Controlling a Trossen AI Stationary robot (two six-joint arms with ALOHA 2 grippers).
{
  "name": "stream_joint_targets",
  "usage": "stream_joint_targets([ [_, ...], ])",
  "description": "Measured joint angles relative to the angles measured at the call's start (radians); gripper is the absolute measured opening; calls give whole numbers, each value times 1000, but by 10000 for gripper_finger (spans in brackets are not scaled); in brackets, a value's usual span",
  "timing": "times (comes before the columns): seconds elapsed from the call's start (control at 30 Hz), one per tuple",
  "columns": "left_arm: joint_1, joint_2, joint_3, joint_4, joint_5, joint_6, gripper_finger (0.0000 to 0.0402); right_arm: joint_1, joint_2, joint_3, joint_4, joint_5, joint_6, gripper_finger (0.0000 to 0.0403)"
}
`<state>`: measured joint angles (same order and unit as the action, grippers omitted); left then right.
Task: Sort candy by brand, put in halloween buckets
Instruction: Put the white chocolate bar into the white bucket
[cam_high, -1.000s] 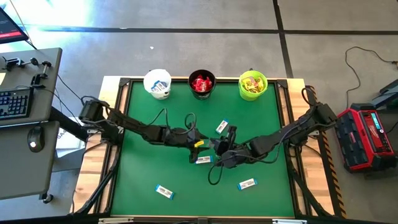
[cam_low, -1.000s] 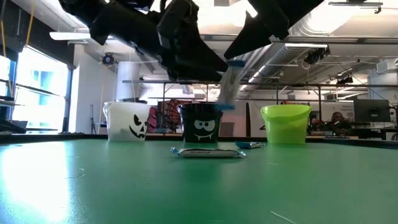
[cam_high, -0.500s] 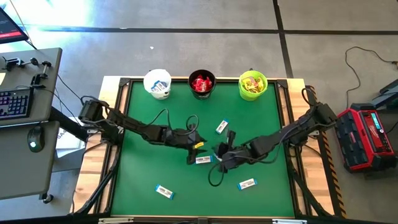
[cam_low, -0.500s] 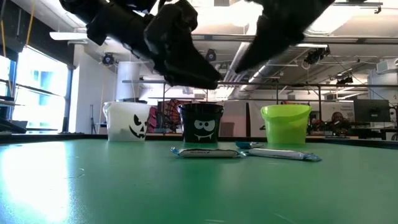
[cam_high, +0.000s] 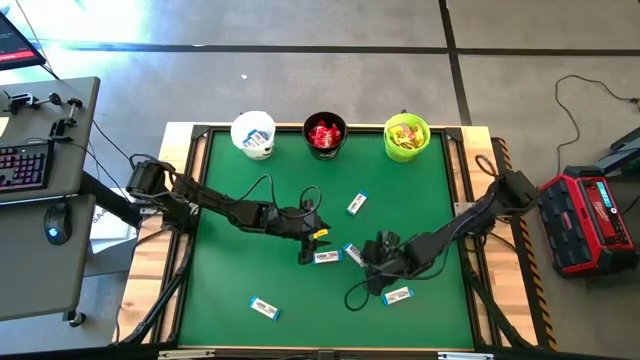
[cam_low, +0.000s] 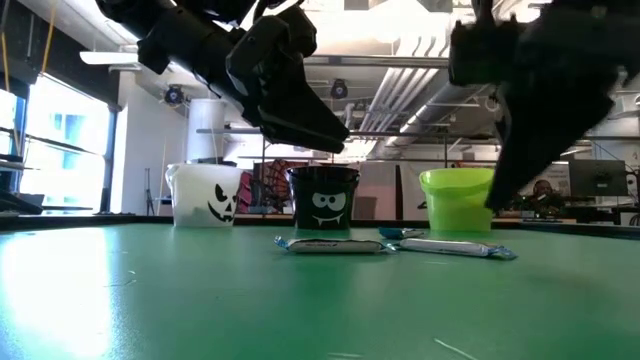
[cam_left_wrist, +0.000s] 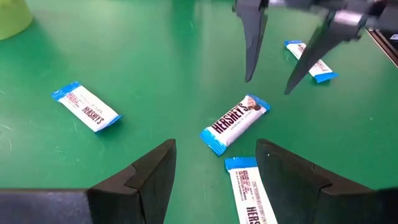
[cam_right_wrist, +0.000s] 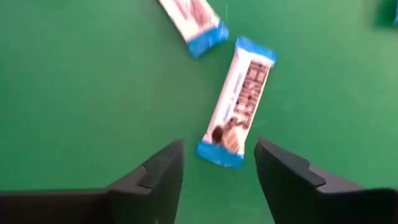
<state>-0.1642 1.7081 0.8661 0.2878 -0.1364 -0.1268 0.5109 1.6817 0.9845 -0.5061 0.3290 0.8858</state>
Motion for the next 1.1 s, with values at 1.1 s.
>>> stream_joint_targets([
  [1.1,0,0,0,1,3,32,211,-33,143,15,122,115,-54,63],
])
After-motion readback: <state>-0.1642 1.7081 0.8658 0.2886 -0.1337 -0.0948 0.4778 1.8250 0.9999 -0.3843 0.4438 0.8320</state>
